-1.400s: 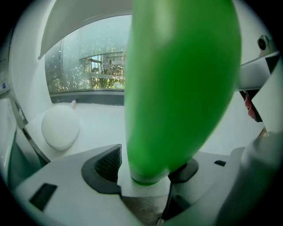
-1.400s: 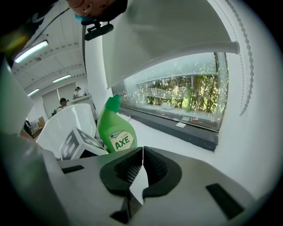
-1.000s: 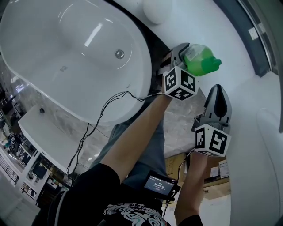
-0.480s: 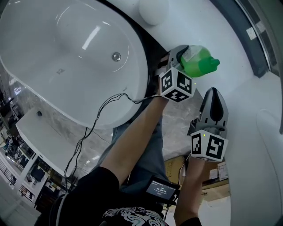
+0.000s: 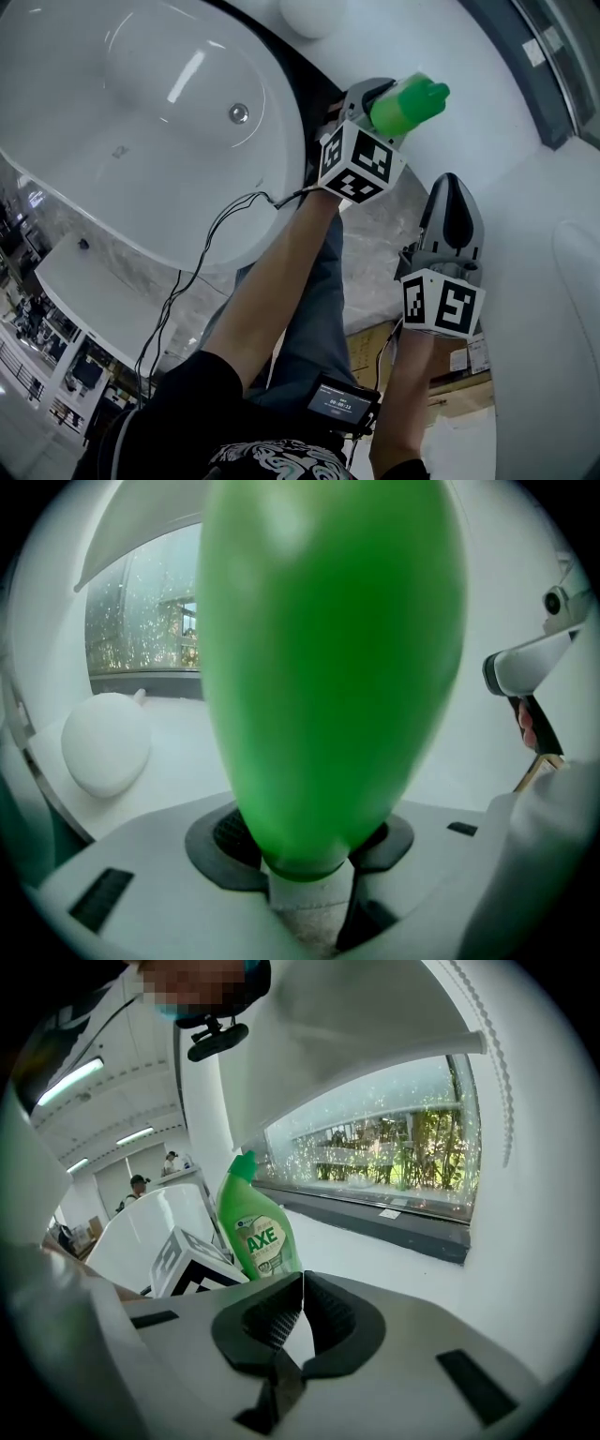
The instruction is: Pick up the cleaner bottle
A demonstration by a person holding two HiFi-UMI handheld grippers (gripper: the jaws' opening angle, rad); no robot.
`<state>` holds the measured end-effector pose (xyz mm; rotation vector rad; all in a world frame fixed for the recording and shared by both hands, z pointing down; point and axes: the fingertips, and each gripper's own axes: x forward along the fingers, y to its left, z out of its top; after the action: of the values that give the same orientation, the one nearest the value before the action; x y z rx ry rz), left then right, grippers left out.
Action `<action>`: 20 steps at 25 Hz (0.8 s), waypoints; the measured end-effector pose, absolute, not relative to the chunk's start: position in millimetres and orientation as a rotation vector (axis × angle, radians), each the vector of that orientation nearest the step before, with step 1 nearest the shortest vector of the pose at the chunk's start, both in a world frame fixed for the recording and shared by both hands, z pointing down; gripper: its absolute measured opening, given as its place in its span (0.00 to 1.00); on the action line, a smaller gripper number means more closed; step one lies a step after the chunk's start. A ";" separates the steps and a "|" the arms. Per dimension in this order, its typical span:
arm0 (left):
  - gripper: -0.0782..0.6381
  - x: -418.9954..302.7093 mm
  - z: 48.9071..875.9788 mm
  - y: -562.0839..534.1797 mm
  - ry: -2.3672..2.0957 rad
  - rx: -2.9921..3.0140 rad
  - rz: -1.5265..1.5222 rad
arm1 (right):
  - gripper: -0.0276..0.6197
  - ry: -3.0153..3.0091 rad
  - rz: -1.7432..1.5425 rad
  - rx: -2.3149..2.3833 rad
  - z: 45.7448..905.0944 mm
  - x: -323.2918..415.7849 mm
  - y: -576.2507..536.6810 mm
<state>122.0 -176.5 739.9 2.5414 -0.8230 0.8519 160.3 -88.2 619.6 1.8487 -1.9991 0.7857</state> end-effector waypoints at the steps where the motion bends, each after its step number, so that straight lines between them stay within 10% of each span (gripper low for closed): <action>1: 0.40 122.1 739.5 -175.5 -0.820 2.539 0.850 | 0.09 -1.997 0.788 1.846 619.9 160.1 -87.1; 20: 0.40 133.3 702.2 -159.6 -0.735 2.598 0.789 | 0.09 -1.976 0.766 1.899 604.2 167.0 -83.0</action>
<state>133.3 -159.6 702.2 2.5979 -0.7350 0.7890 167.0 -83.0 604.2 1.8991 -1.9757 0.7661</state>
